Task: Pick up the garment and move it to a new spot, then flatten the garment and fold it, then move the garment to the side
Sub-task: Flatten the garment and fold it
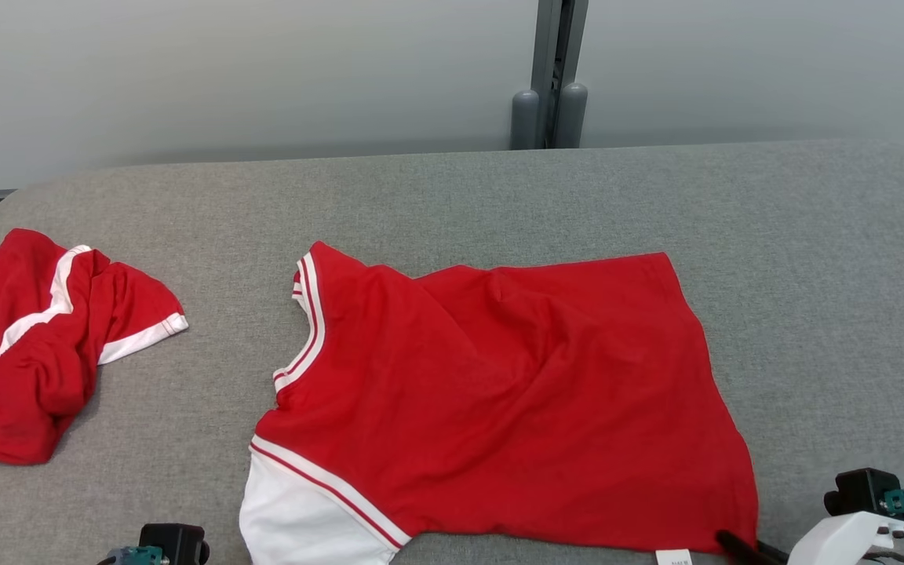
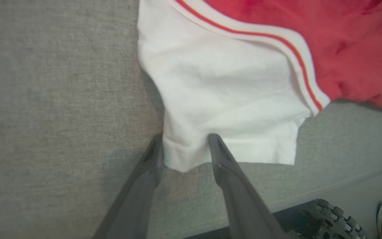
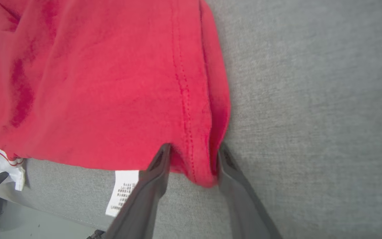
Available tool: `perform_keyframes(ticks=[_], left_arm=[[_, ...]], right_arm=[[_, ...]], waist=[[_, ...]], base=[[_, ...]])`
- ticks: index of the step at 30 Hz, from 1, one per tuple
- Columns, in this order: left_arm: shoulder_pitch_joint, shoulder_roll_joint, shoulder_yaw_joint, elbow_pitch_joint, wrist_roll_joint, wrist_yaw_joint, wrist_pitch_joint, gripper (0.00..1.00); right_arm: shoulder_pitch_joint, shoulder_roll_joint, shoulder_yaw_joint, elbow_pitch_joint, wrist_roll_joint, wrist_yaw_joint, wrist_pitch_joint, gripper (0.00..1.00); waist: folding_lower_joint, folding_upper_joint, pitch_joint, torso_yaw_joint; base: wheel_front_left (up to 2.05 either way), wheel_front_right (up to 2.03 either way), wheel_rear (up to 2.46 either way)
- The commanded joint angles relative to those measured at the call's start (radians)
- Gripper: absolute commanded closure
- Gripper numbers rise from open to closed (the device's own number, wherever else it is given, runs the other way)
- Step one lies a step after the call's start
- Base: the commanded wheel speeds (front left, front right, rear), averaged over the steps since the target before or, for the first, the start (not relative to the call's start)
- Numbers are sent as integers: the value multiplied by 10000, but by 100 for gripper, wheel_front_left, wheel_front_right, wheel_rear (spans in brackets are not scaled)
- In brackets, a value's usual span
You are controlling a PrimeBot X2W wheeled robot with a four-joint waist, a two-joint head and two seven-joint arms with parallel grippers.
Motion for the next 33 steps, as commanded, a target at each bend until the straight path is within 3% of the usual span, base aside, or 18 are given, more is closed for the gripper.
perform_keyframes(ticks=[1,2,3,15,27,33], left_arm=[[-78,-18,-65,89,-69,-43,-17,68],[-88,-2,-80,88,-102,-54,-28,88],[-104,17,-100,80,-100,-63,-47,100],[-257,235,-174,-652,-458,-122,-472,100],[316,632,388,-3156,-1656,-80,451,100],[-408,912,343,-3894,-1959,-134,565,100]], right_arm=[[79,67,144,111,49,4,112,100],[84,48,172,88,66,5,101,100],[77,9,196,50,74,5,71,100],[-172,-426,350,-667,489,5,-676,100],[224,-1093,-165,-2271,1715,5,-501,100],[-191,-1178,19,-2855,1724,5,-684,100]], waist=[[0,0,1,5],[0,0,2,10],[0,0,3,16],[0,0,-1,43],[0,0,119,82],[0,0,297,87]], base=[[0,0,0],[0,0,0],[0,0,0],[0,0,0],[0,0,0],[0,0,0]])
